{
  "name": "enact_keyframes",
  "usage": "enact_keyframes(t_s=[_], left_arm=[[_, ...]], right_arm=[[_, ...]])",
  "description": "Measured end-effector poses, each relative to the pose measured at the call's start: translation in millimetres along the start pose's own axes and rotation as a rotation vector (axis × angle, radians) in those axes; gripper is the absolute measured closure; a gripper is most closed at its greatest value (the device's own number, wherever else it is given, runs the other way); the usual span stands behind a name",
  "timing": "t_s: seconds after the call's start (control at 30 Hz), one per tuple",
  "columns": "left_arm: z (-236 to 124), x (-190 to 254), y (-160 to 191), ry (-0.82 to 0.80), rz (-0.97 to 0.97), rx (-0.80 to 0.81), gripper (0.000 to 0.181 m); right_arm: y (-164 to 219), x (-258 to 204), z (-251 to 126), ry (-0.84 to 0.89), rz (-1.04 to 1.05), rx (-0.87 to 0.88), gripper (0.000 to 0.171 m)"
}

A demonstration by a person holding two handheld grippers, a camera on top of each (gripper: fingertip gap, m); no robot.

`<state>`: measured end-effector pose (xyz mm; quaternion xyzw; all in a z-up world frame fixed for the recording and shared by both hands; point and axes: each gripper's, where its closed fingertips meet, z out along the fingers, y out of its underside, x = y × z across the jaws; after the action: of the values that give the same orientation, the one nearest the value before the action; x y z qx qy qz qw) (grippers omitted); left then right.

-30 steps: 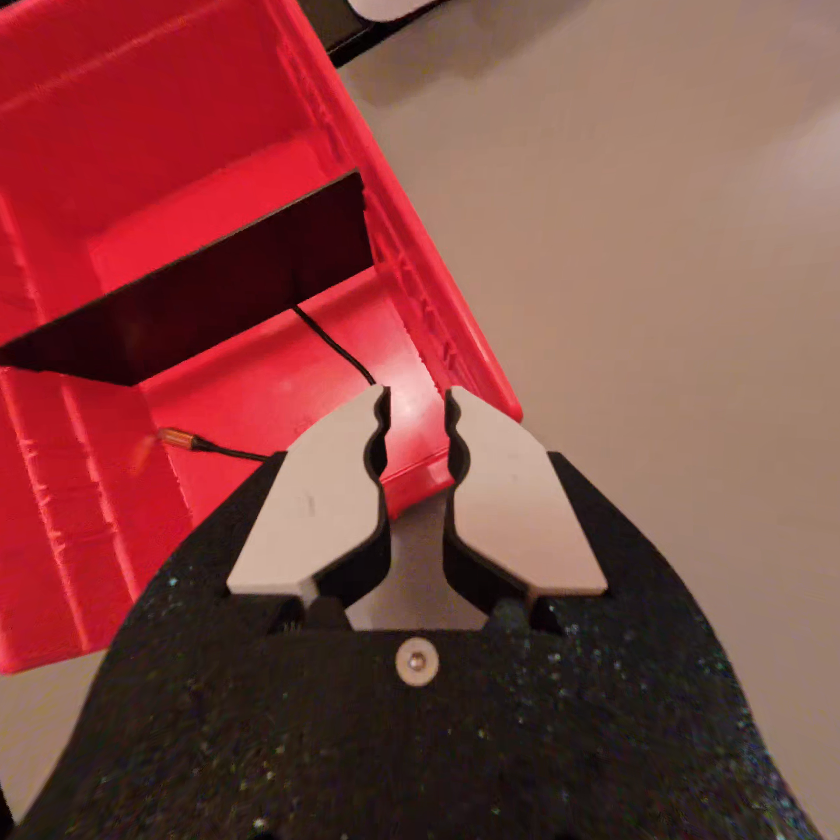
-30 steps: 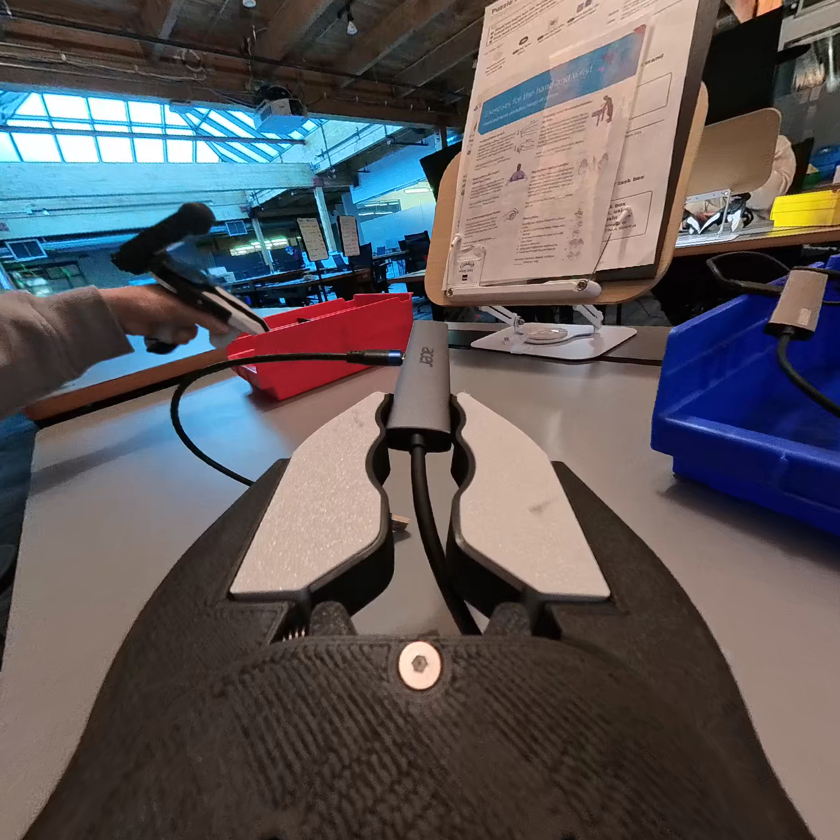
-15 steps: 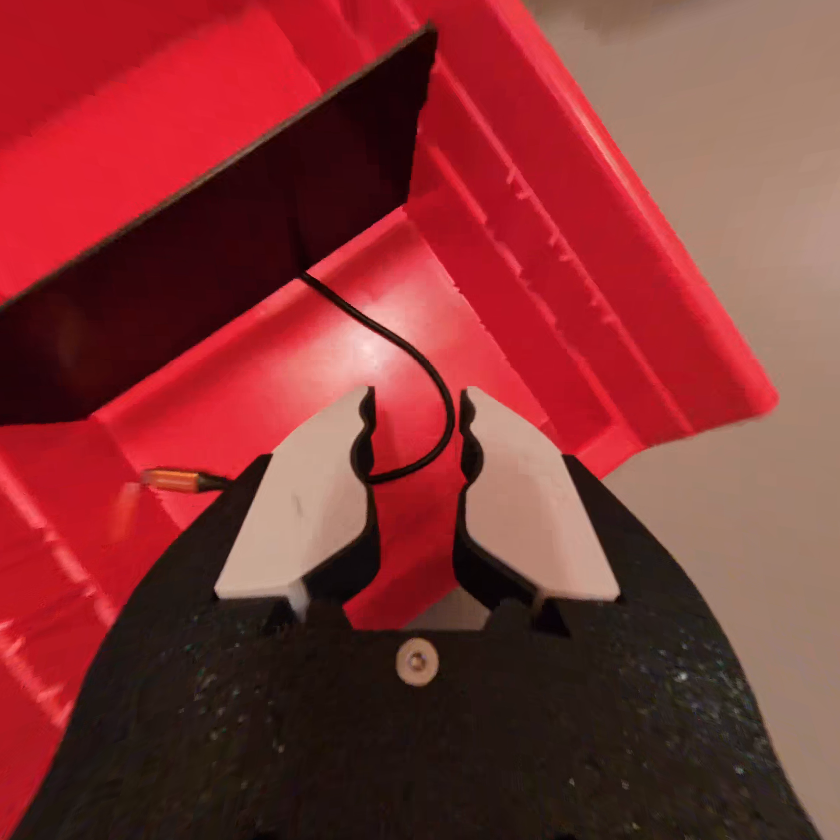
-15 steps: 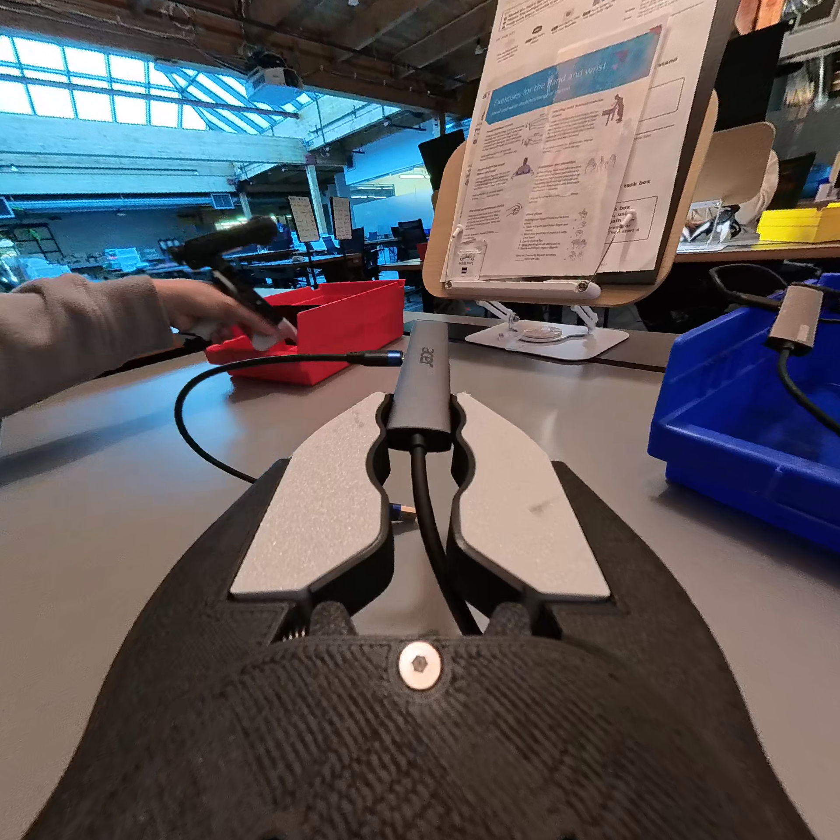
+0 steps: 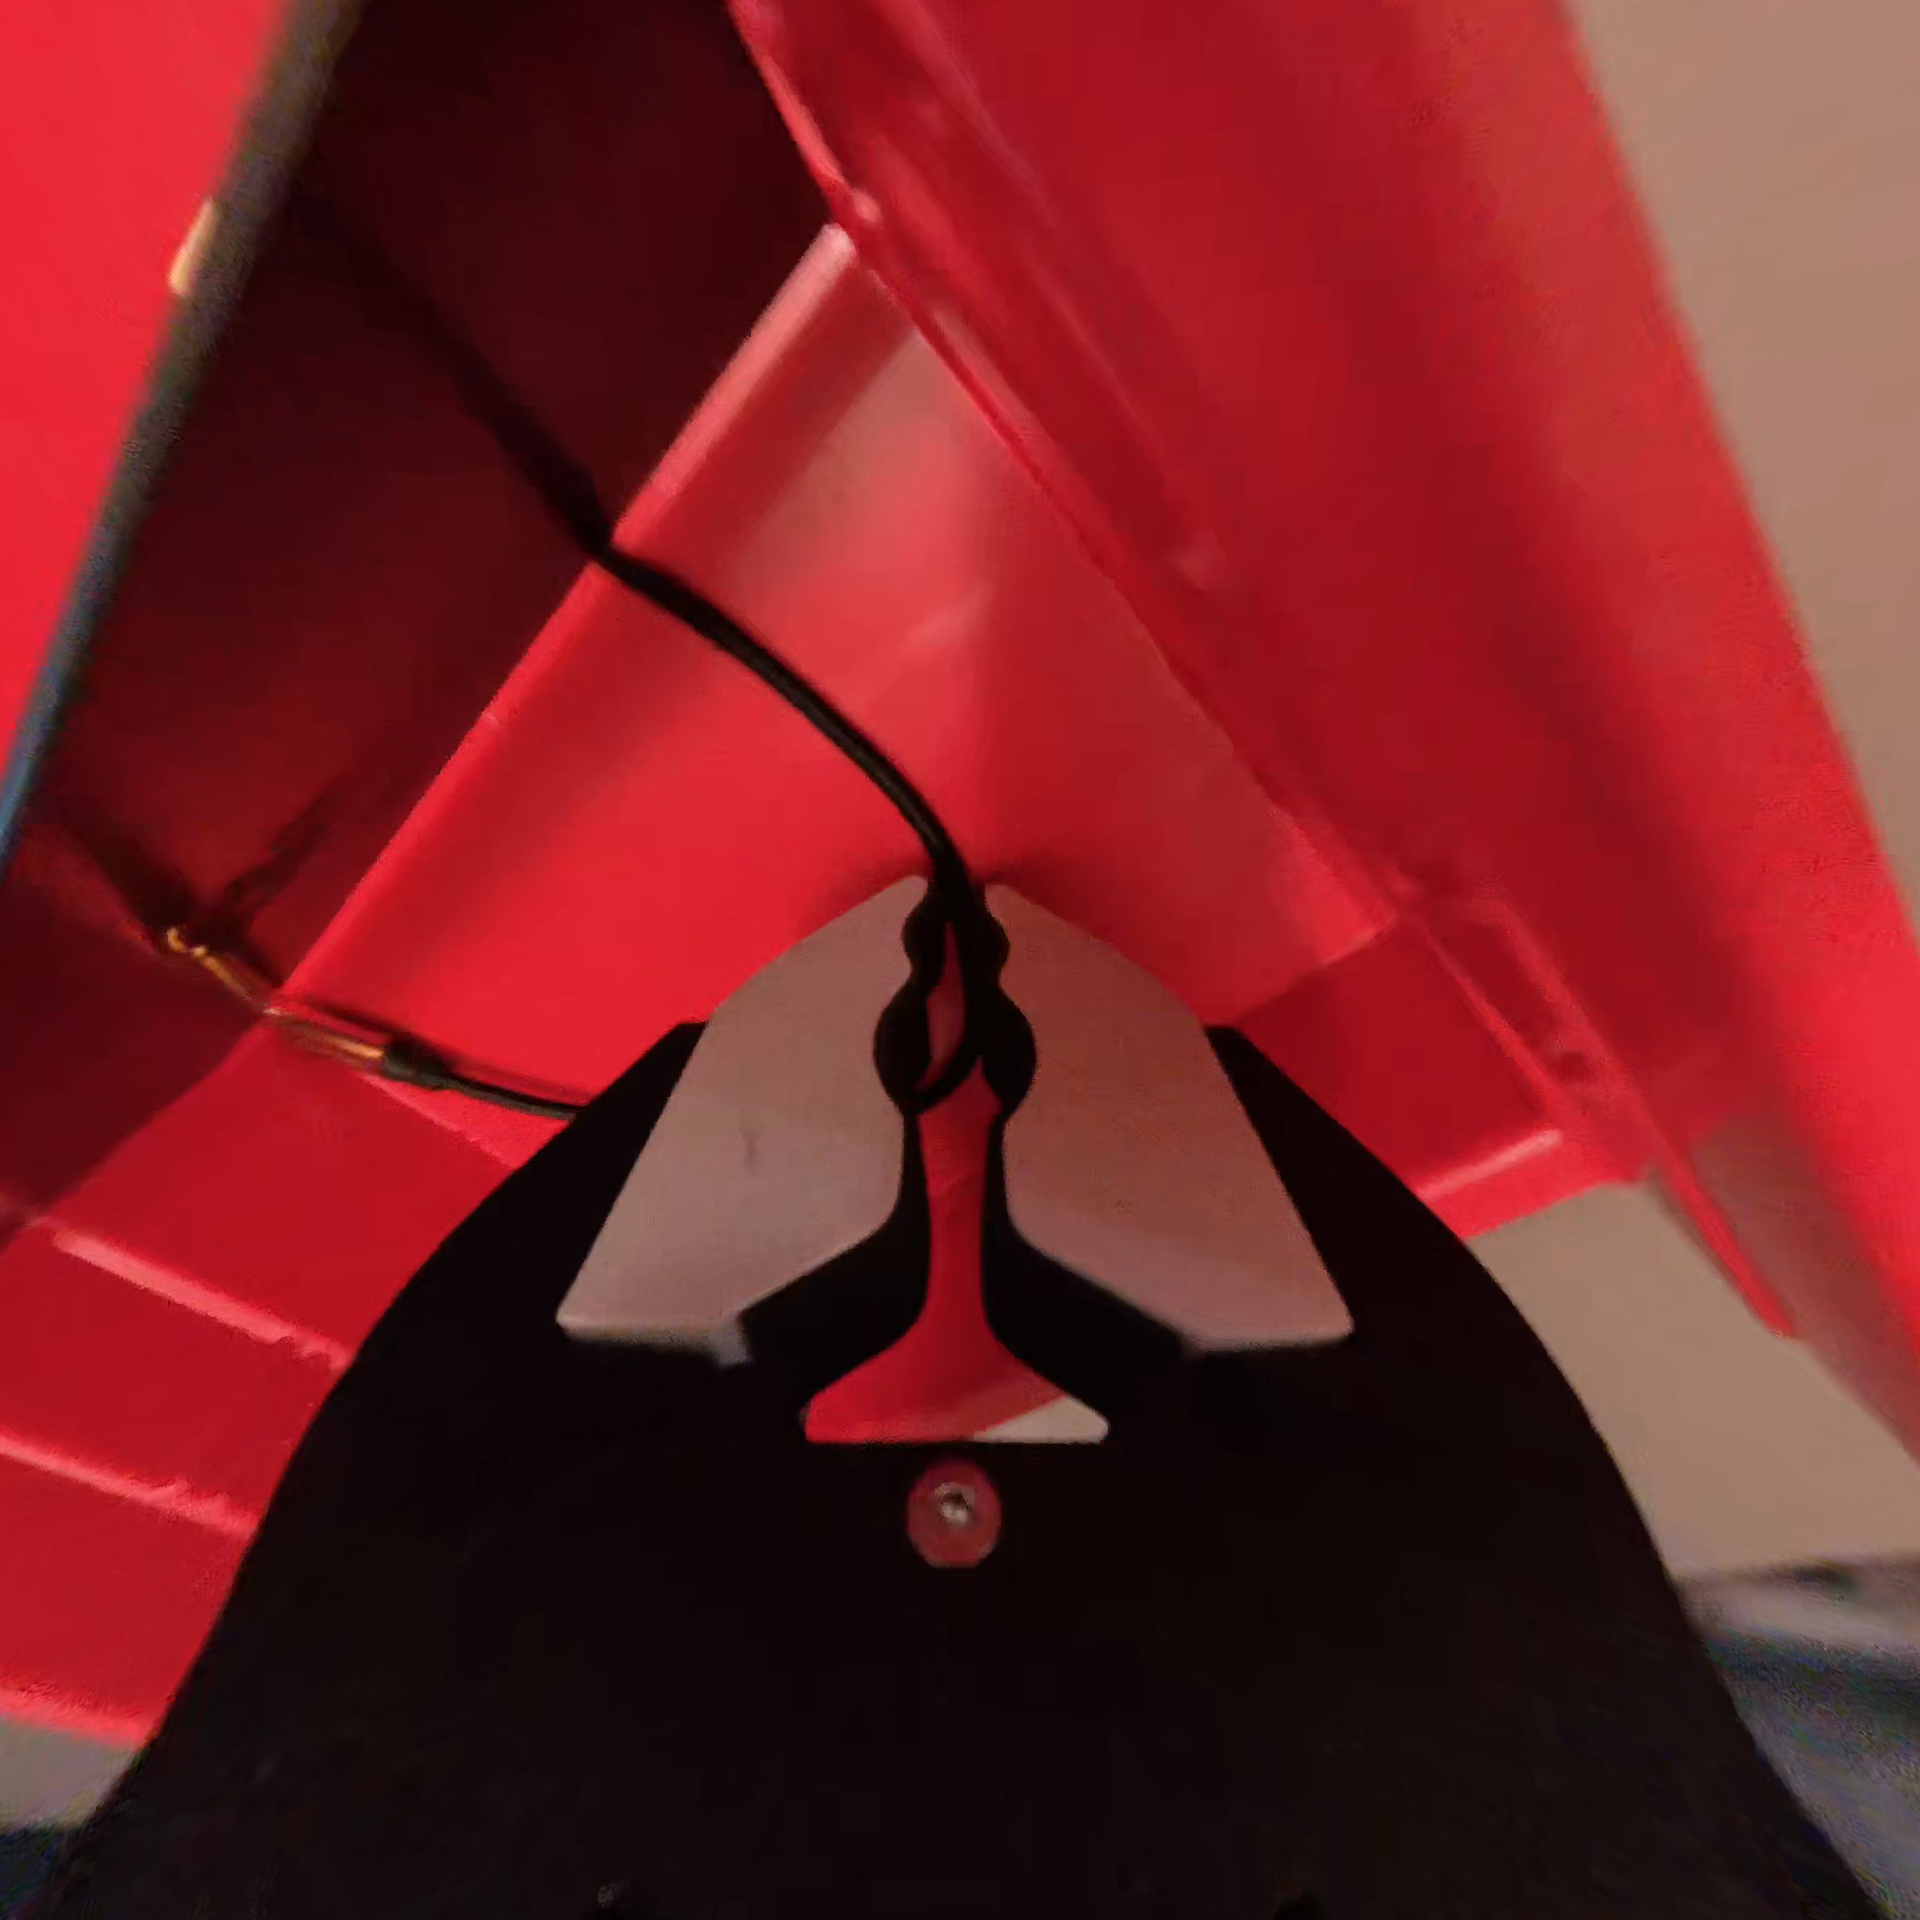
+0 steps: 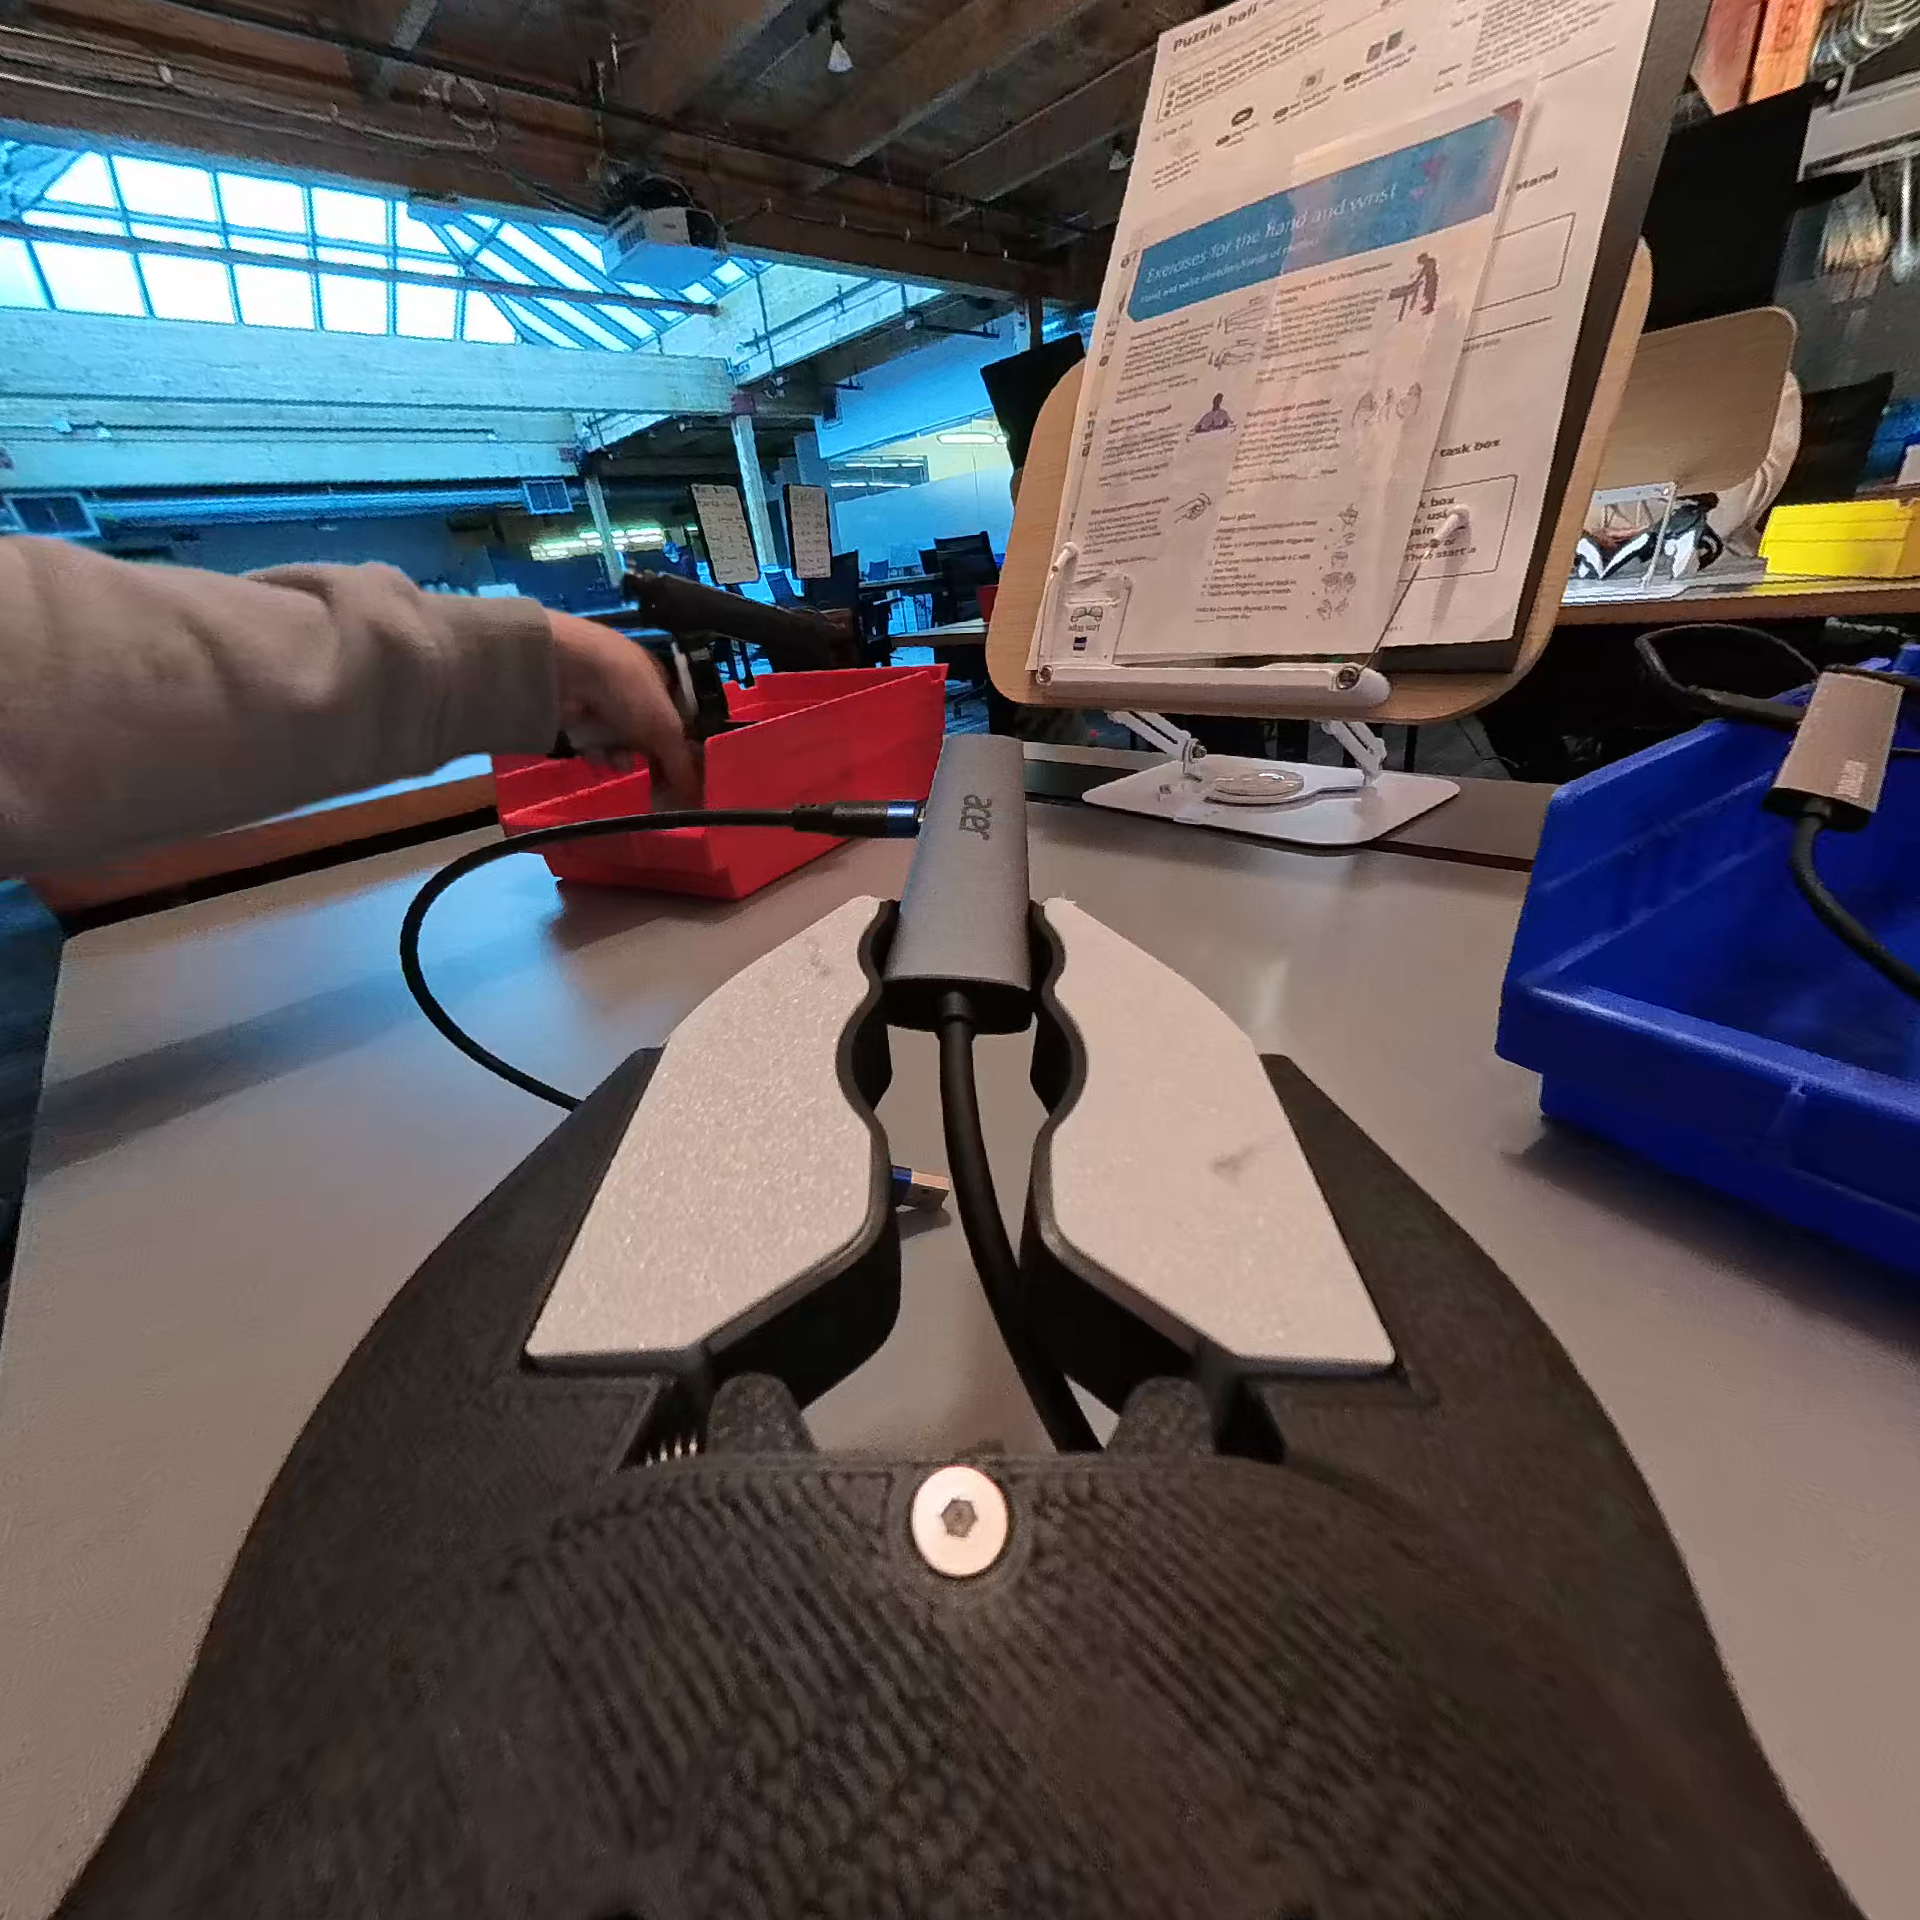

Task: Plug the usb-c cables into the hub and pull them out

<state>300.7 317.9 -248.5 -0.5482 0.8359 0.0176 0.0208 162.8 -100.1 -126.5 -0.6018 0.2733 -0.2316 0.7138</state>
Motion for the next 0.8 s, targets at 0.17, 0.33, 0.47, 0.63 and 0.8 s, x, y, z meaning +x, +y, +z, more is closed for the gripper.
enact_keyframes(t_s=[0.17,0.33,0.47,0.63,0.8], left_arm=[[-30.3,13.4,21.9,0.155,0.351,-0.187,0.179],[-72.9,1.4,50.9,0.102,0.648,-0.406,0.179],[-118.8,1.7,61.8,0.023,0.657,-0.428,0.179],[-186.9,49.1,57.7,-0.016,0.761,-0.130,0.179],[-240.1,102.7,45.7,-0.226,0.962,0.215,0.180]], right_arm=[[-1.3,-0.8,-1.4,-0.007,0.000,0.011,0.148],[-1.7,-0.4,-1.8,-0.013,0.010,0.015,0.148],[-2.9,1.3,-2.7,-0.011,0.023,0.024,0.148],[-2.7,1.6,-2.5,-0.010,0.026,0.023,0.148],[-3.6,2.7,-3.2,-0.006,0.031,0.030,0.148]])
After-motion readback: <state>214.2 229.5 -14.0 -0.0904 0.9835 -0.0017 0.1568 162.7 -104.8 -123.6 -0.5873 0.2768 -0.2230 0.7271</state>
